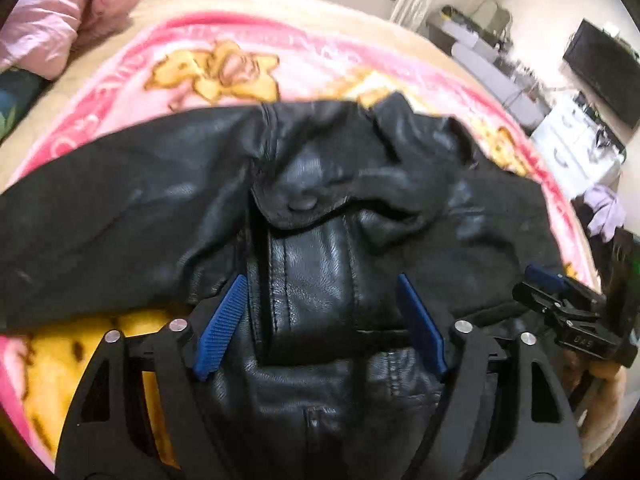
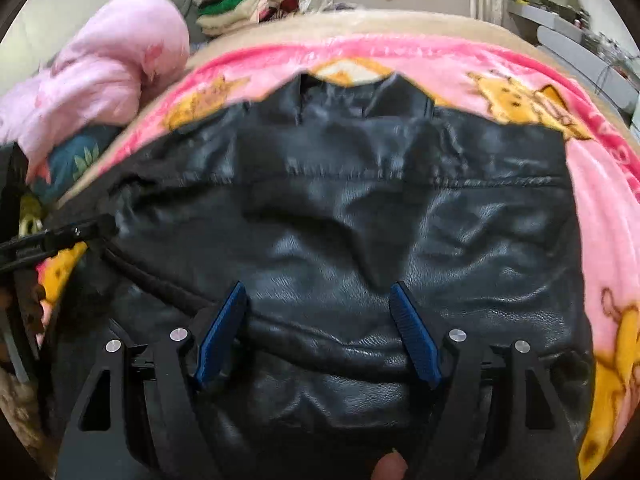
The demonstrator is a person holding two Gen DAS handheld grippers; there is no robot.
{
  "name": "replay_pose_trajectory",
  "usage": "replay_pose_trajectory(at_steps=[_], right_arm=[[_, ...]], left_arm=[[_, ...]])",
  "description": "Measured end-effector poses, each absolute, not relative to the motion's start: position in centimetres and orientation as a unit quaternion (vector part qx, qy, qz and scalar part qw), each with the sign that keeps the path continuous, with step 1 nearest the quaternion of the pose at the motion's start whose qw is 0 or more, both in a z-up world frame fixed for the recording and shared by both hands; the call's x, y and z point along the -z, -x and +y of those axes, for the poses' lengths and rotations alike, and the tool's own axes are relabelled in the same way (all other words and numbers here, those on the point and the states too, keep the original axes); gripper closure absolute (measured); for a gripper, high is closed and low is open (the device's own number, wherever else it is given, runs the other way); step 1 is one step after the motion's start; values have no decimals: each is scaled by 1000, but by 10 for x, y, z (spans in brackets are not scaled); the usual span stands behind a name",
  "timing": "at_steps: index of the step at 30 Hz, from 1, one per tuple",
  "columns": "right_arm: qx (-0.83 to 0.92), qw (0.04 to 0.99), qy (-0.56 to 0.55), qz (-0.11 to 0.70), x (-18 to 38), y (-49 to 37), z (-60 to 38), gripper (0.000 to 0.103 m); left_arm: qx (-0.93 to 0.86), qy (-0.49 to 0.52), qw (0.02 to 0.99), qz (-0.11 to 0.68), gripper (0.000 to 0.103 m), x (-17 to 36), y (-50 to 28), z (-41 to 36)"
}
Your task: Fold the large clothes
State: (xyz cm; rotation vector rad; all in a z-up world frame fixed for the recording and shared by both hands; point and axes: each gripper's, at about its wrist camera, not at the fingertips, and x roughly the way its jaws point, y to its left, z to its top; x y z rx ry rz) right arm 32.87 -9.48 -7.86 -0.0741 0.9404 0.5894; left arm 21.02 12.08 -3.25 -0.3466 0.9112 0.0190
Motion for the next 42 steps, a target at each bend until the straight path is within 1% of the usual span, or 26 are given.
replay_pose_trajectory(at_steps=[1,2,5,7,16,30,42], right_arm=[[-286,854,30,433,72,-325,-95,25],[-287,859,29,424,67,-322,-95,16],[-290,871,29,395,52,-310,-90,8],[-292,876,40,381,45,-305,-84,6],[-308,885,68,343,22,-280,-44,5],[-344,877,81,326,1,-260,36,5],[-382,858,98,328,-7,-247,93,5]], left_arm=[[-11,170,886,431,8,28,-207,122],[-18,171,891,421,9,23,-202,124],[-51,153,897,411,9,13,-194,128],[-72,152,898,408,9,11,-188,134],[-134,183,889,397,9,10,-158,178],[-219,226,880,356,9,-9,-116,238],[-323,300,833,335,9,-1,-80,315]])
